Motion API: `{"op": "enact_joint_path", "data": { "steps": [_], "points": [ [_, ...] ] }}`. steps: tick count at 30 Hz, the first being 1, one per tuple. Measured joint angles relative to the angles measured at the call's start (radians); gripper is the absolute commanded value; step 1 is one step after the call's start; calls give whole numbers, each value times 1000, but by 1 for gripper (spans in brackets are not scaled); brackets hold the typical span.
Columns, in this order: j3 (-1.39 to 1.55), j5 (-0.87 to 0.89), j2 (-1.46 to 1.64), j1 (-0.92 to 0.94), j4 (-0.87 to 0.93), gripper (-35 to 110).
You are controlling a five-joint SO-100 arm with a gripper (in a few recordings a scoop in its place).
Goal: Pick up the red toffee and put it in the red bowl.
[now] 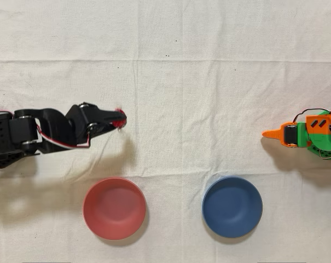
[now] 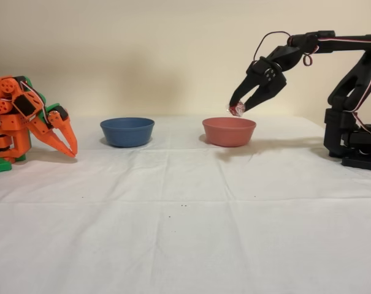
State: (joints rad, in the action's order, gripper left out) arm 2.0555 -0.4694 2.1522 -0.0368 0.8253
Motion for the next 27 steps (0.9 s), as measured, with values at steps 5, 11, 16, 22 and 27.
{"op": "enact_joint_path", "data": {
  "steps": [5,11,16,22,27],
  "points": [
    [21,-41,46,54,25,10],
    [23,-51,72,166,43,10],
    [23,-67,75,238,43,10],
    [23,-107,74,334,6,10],
    [23,-118,5,423,-54,10]
  ]
}}
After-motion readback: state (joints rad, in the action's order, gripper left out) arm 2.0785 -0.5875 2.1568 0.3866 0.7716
